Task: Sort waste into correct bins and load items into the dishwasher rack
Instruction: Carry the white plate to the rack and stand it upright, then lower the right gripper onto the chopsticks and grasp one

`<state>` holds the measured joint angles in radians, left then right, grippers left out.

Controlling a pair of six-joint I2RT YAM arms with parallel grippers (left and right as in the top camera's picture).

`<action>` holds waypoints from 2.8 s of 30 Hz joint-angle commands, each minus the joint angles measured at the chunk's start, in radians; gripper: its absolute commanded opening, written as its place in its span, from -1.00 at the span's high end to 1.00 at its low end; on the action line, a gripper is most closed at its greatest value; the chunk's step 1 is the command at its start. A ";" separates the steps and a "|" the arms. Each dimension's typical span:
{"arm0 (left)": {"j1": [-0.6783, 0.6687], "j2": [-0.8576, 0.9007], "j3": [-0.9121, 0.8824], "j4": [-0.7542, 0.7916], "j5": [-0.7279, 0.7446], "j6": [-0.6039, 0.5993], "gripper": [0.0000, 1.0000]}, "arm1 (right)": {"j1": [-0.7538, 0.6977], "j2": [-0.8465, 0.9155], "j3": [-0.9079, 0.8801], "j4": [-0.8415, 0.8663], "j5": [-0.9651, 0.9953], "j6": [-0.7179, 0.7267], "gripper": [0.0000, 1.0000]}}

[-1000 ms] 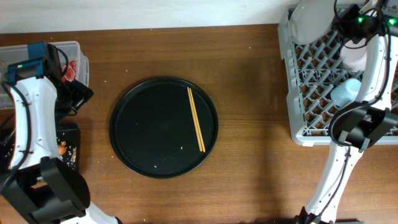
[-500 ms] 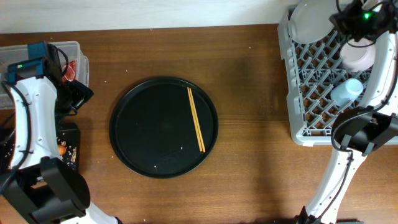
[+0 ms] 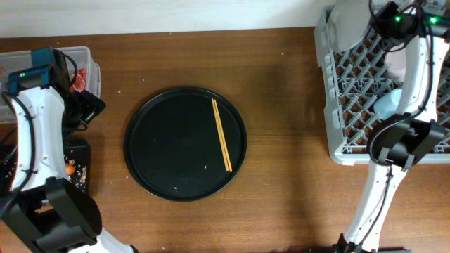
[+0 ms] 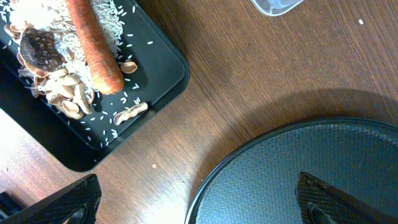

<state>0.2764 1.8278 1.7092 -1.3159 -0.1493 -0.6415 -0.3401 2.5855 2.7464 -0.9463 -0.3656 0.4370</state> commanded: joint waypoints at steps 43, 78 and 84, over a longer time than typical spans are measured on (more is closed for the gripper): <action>0.002 -0.012 0.005 0.002 -0.004 -0.010 -0.98 | 1.028 -0.283 -0.817 -0.186 0.240 0.077 -0.04; 0.002 -0.012 0.005 0.001 -0.004 -0.010 -0.98 | 1.102 -0.261 -0.898 -0.127 0.452 0.183 0.47; 0.002 -0.012 0.005 0.002 -0.004 -0.010 -0.98 | 1.099 -0.262 -0.898 -0.116 0.384 0.200 0.45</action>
<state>0.2764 1.8278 1.7092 -1.3136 -0.1493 -0.6415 0.7666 2.3146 1.8545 -1.0626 0.0368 0.6220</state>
